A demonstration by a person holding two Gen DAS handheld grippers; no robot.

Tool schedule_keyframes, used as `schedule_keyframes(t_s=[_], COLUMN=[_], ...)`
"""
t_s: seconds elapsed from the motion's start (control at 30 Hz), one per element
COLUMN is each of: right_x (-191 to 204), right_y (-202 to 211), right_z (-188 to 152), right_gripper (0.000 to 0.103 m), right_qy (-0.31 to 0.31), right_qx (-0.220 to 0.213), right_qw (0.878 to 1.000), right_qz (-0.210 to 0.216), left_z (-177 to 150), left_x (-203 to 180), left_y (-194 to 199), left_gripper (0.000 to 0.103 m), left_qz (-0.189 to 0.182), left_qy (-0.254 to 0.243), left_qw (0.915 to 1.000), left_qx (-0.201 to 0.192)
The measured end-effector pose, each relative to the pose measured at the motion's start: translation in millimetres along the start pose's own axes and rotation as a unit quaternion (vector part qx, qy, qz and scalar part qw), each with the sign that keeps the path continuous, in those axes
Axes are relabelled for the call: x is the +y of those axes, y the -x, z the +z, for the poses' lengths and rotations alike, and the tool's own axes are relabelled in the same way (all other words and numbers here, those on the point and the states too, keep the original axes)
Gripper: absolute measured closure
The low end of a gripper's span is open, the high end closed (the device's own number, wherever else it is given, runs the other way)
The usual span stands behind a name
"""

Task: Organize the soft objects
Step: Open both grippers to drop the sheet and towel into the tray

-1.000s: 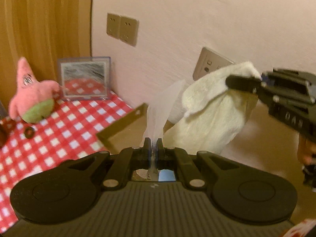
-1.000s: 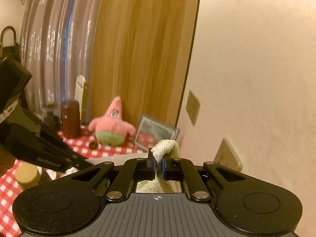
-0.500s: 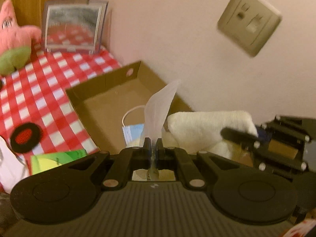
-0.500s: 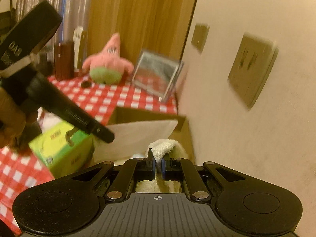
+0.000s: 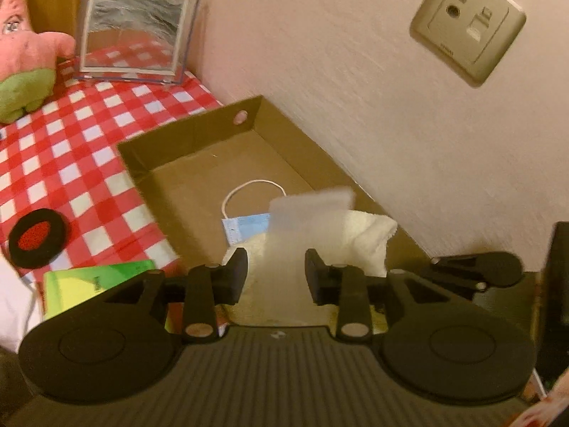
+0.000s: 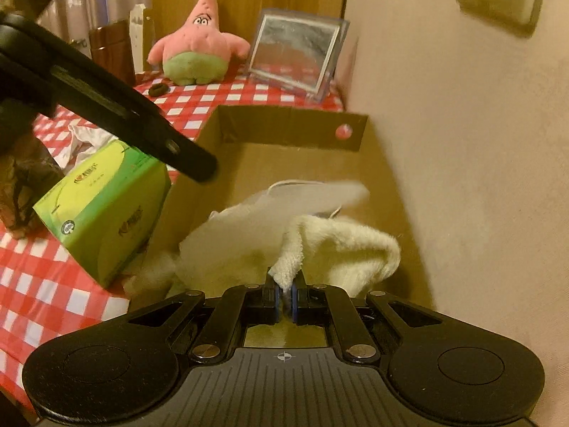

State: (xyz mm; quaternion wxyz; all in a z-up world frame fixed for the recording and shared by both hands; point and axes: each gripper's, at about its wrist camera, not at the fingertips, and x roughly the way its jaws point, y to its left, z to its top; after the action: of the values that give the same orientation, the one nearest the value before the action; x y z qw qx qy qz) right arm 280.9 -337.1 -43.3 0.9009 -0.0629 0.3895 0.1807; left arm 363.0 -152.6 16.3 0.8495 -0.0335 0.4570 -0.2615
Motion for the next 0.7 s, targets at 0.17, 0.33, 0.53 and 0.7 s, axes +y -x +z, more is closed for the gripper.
schedule_keyframes(t_s=[0.17, 0.33, 0.53, 0.7], right_x=[-4, -9, -6, 2], right_y=[-11, 1, 33, 63], right_z=[-4, -5, -9, -17], right_gripper=[0.097, 0.070, 0.047, 0.046], right_qy=[-0.022, -0.049, -0.059, -0.072], right_qx=[0.026, 0.015, -0.013, -0.036], right_qw=[0.999, 0.998, 0.998, 0.997], right_qz=[0.035, 0.040, 0.022, 0.001], left_z=[-9, -19, -38, -58], left_x=[7, 6, -2, -8], left_y=[24, 44, 71, 99], left_gripper=[0.071, 0.071, 0.070, 0.068], left_qz=[0.008, 0.012, 0.015, 0.021], left_qy=[0.004, 0.011, 0.017, 0.028], left_qw=[0.9998, 0.9994, 0.9984, 0.9966], left_qx=[-0.016, -0.030, -0.053, -0.074])
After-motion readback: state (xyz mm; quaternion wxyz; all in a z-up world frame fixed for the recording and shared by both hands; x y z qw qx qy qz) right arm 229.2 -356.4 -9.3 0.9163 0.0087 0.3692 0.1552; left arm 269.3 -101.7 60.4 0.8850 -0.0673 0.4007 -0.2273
